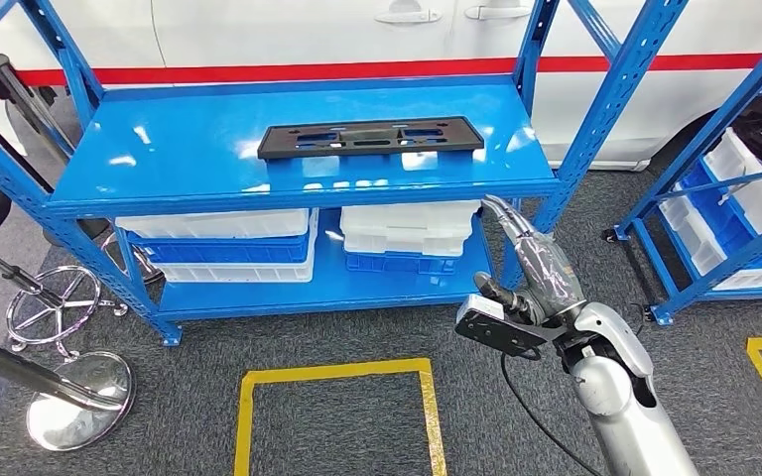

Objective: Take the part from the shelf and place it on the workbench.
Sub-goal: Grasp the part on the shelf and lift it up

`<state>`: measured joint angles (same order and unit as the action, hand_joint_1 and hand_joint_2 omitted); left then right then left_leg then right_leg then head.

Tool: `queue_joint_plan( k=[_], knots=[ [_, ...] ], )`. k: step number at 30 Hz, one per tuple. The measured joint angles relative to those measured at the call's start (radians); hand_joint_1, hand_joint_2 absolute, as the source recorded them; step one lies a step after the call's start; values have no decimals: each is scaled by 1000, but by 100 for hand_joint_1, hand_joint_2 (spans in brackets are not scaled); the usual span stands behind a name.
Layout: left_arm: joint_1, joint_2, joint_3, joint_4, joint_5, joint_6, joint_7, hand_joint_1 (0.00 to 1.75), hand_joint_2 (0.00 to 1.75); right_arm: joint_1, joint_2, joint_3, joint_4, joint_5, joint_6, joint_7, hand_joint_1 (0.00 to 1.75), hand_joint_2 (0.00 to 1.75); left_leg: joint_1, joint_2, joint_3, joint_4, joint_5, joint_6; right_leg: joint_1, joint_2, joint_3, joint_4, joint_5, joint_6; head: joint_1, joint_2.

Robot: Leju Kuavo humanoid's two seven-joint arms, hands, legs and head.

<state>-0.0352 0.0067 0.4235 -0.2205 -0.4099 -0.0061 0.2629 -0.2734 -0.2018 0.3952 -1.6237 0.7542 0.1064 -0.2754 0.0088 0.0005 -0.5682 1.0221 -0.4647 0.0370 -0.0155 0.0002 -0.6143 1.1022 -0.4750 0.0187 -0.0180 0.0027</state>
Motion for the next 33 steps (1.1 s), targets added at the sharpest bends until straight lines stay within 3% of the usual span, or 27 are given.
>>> queue_joint_plan(
  k=[2,5,7,10,11,12,13,14,16,18,20,22,24,26,27,28,29,31,33],
  knots=[
    [0,0,2,0,-1,0,0,0,0,-1,0,0,-1,-2,1,0,0,0,-3,-1,-2,3,-2,-7,5,0,24,-56,10,-8,0,0],
    [-1,0,4,0,-5,-2,3,0,0,-1,0,0,-2,-11,6,-1,0,0,-4,-1,-3,0,-1,-19,5,1,22,-62,14,-21,0,0],
    [-1,0,5,0,-11,-7,6,0,0,-4,0,0,-5,-21,14,-3,0,0,-3,-1,-13,24,-21,-28,0,0,26,-72,20,-35,-1,0],
    [-1,-1,7,0,-26,-17,10,0,0,-11,0,2,-7,-36,23,-8,0,0,1,-1,-90,196,-114,-38,-1,-2,26,-77,24,-45,-1,0],
    [-1,-1,9,0,-30,-19,11,0,0,-12,0,2,-7,-40,25,-9,0,0,2,-1,-119,256,-135,-40,-1,-3,26,-77,24,-45,-1,0],
    [0,-1,10,0,-34,-20,11,0,0,-12,0,3,-7,-43,27,-9,0,0,3,-1,-133,285,-137,-42,0,-3,26,-76,24,-45,-1,0],
    [0,-1,12,0,-37,-22,12,0,0,-13,0,4,-7,-46,29,-10,0,0,4,-1,-129,273,-119,-42,0,-2,26,-76,23,-45,-1,0],
    [1,0,13,0,-40,-24,12,0,0,-16,0,6,-7,-49,32,-11,0,0,4,-1,-106,224,-85,-42,-1,-1,28,-75,23,-44,-1,0],
    [0,0,17,0,-49,-29,12,0,0,-29,0,12,-7,-57,37,-13,0,0,4,-1,-40,81,-21,-38,1,1,28,-70,19,-38,-1,0],
    [-2,0,22,0,-59,-33,12,0,0,-52,0,21,-6,-67,43,-11,0,0,1,-2,-9,7,-1,-31,3,2,24,-66,18,-27,-1,0],
    [-4,0,28,0,-69,-37,13,0,0,-80,2,30,-5,-76,52,-5,0,0,-2,-3,-9,3,1,-21,3,4,21,-67,22,-16,0,0],
    [-6,0,33,0,-77,-43,18,0,0,-109,4,40,-1,-84,59,4,0,0,0,-2,-6,-6,8,-7,0,3,15,-50,8,-7,0,0],
    [-7,-1,38,0,-82,-47,23,0,0,-133,5,49,4,-90,63,10,0,0,2,-1,-6,-12,14,3,-2,2,-24,39,-47,0,0,0],
    [-6,-1,44,0,-84,-48,27,0,0,-145,6,57,9,-94,66,13,0,0,0,-2,-8,-11,15,6,-1,2,-85,169,-104,4,0,0],
    [-6,-1,47,0,-85,-48,27,0,0,-147,6,61,12,-94,68,14,0,0,-1,-2,-9,-10,14,7,-1,1,-104,207,-111,4,0,0],
    [-6,-1,49,0,-85,-48,27,0,0,-148,6,65,15,-94,69,14,0,0,-2,-3,-8,-9,14,7,0,1,-106,210,-100,1,0,0],
    [-6,-1,51,0,-86,-48,28,0,0,-150,6,67,17,-94,70,14,0,0,-4,-5,-7,-7,13,7,1,1,-87,172,-70,-3,0,0],
    [-7,-3,52,0,-89,-49,29,0,0,-157,6,69,19,-96,69,14,0,0,-7,-6,-5,-6,11,6,7,1,-19,35,-3,-19,0,0],
    [-7,-8,54,0,-91,-50,31,0,0,-163,7,71,19,-98,68,14,0,0,-9,-6,-8,-5,11,1,16,-1,21,-57,23,-32,0,0]
  ],
)
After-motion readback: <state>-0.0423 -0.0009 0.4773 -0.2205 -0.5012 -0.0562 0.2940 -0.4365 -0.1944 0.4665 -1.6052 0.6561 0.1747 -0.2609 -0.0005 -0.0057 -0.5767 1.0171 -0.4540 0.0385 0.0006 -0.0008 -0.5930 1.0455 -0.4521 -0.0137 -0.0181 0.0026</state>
